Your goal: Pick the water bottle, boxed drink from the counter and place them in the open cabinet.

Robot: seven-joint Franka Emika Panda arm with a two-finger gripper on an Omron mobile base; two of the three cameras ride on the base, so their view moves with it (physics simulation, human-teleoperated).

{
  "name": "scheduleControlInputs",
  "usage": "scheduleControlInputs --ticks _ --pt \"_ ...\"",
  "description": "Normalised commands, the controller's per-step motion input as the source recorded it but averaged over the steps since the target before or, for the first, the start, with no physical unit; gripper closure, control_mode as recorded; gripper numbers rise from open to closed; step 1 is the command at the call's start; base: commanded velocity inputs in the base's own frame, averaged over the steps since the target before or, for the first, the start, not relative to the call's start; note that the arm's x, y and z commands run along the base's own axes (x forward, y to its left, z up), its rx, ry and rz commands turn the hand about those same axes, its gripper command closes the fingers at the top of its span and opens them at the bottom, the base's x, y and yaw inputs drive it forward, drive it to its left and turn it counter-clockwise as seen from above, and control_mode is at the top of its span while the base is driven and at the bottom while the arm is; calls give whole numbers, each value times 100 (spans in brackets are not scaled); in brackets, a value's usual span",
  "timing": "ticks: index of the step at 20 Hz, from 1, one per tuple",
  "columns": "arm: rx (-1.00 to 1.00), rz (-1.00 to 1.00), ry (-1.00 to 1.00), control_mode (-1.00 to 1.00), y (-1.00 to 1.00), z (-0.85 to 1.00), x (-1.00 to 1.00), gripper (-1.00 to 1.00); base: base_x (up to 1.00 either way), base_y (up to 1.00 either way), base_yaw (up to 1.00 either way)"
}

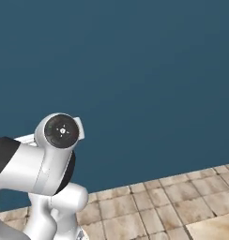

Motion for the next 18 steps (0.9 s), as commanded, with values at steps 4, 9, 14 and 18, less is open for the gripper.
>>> scheduleControlInputs --ticks 4,9,14,18 --pt "0 0 0 100 0 0 0 -100 48 5 -55" --pt "0 0 0 100 0 0 0 -100 63 8 -41" --pt "0 0 0 100 0 0 0 -100 72 9 -32" --pt "0 0 0 100 0 0 0 -100 75 10 -29"
